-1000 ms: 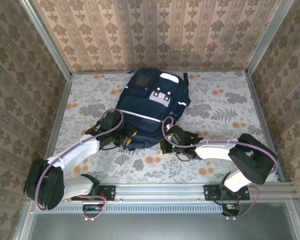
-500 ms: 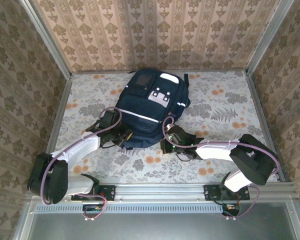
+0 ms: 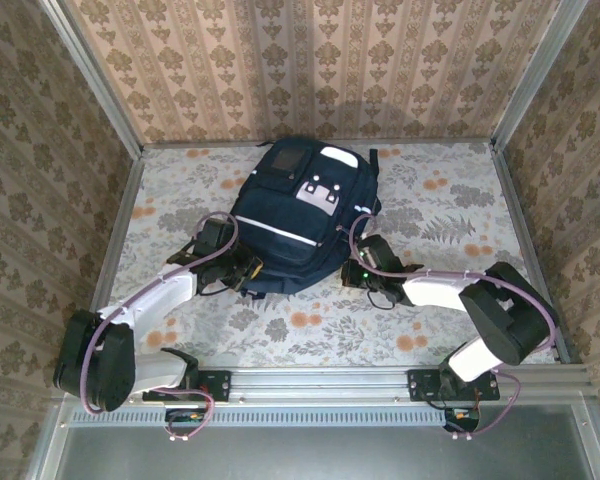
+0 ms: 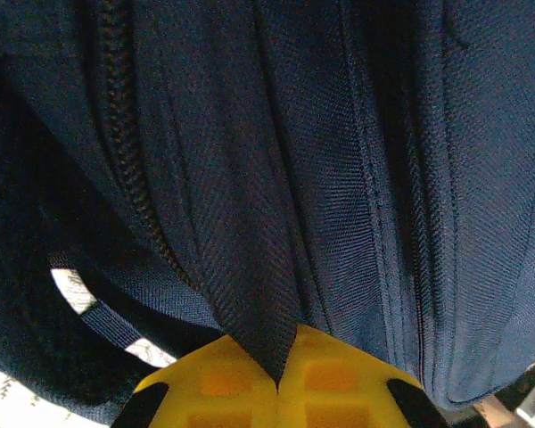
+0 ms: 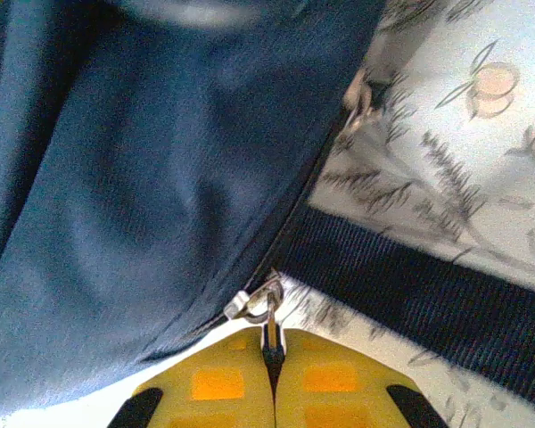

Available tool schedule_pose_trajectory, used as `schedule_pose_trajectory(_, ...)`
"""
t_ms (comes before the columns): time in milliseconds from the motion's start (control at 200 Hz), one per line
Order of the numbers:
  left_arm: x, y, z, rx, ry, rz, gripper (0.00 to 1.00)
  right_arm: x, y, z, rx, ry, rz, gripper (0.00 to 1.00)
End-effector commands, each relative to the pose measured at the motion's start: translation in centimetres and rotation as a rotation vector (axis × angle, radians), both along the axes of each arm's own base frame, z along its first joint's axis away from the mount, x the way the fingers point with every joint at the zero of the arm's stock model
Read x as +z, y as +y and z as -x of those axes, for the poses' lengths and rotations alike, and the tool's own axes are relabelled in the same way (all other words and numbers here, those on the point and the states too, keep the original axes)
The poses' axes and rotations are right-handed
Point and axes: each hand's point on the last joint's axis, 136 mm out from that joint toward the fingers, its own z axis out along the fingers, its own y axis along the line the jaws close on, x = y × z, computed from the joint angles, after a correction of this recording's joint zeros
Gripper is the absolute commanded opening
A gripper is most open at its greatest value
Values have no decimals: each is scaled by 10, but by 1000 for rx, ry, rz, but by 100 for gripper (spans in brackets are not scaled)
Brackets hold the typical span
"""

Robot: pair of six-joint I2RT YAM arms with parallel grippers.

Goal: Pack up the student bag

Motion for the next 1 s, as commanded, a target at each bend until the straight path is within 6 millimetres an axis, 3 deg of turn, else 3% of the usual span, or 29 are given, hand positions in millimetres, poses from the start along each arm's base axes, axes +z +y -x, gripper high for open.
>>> schedule_pose_trajectory(0, -3, 10, -1, 16, -24, -48, 0, -15, -31, -18, -132, 52, 61, 12)
schedule_pose_trajectory(200, -5, -14, 10, -66, -34, -34, 0, -2, -39, -34, -150, 7, 111, 37)
schedule_pose_trajectory(275, -4, -26, 12, -101, -42, 6, 0, 7, -44, -29, -162, -19, 113, 43)
schedule_pose_trajectory(385, 2, -41, 16, -143, -65, 35, 0, 31, -74, -14, -253, -115, 184, 54)
schedule_pose_trajectory(540, 10, -62, 24, -200, -78, 48, 0, 78, -120, 7, -399, -284, 231, 59)
schedule_pose_trajectory(635, 14, -77, 30, -231, -72, 55, 0, 105, -133, 16, -427, -384, 220, 57)
schedule_pose_trajectory(765, 16, -106, 43, -300, -51, 75, 0, 132, -131, 21, -378, -470, 183, 57)
schedule_pose_trajectory(990, 19, -172, 68, -401, 9, 177, 0, 139, -119, 20, -315, -479, 154, 58)
